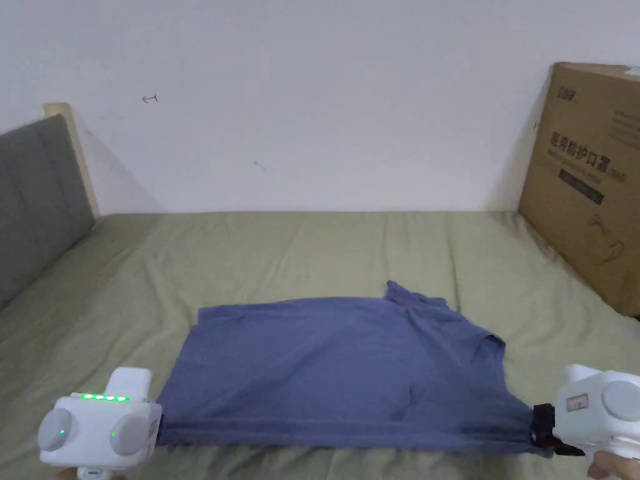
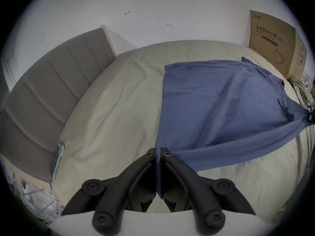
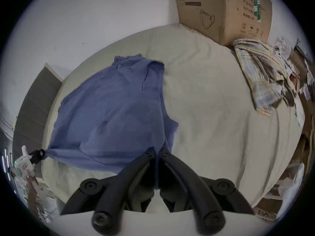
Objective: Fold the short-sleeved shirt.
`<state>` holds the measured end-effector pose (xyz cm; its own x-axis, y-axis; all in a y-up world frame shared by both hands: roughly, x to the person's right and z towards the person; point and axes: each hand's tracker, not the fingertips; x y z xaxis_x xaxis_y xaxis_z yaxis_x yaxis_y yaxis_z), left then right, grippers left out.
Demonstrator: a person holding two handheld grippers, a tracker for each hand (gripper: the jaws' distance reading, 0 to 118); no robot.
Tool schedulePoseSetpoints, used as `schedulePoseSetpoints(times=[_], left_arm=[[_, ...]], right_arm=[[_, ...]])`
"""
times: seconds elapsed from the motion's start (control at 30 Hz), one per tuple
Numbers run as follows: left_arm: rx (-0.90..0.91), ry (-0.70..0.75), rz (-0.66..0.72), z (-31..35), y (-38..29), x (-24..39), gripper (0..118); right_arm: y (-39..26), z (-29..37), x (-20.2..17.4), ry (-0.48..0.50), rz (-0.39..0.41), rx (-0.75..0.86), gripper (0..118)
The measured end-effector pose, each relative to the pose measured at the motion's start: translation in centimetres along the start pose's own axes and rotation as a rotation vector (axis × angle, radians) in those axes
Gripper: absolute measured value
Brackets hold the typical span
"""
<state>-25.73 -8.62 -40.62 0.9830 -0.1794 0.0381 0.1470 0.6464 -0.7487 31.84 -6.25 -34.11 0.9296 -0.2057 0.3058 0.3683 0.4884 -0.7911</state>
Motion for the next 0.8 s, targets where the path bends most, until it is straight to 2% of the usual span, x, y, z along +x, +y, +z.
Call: schedulePoseSetpoints(times=[0.23, 0.5, 0.6, 0.63, 0.7, 0.73, 0.77, 0.8], left_arm=[[0.025, -0.005, 0.020, 4.0, -7.3, -1.0, 1], [0.032, -0.002, 0.043, 6.4, -9.7, -1.6, 1], [0.043, 0.003, 0.044, 6.5, -9.6, -1.3, 4], [0.043, -0.005, 0.059, 6.5, -9.5, -1.2, 10], [0.031, -0.019, 0.085, 6.5, -9.3, -1.3, 53], [0.032, -0.032, 0.100, 6.6, -9.2, -1.4, 81], [0.034, -0.043, 0.113, 6.7, -9.2, -1.4, 105], [0.031, -0.057, 0.124, 6.9, -9.2, -1.4, 109]], right_arm=[[-6.8, 2.7, 1.6, 0.016, 0.029, 0.021, 4], [-10.4, 2.3, 2.6, 0.029, 0.031, -0.024, 4], [-10.5, 2.2, 2.2, 0.026, 0.066, -0.014, 4], [-10.4, 2.2, 2.1, 0.024, 0.072, -0.019, 8], [-10.6, 2.7, 1.9, 0.017, 0.074, -0.007, 40], [-10.6, 3.0, 1.8, -0.003, 0.081, 0.001, 57], [-10.6, 3.3, 1.7, -0.009, 0.090, 0.012, 67], [-10.7, 3.7, 1.6, -0.013, 0.105, 0.028, 65]])
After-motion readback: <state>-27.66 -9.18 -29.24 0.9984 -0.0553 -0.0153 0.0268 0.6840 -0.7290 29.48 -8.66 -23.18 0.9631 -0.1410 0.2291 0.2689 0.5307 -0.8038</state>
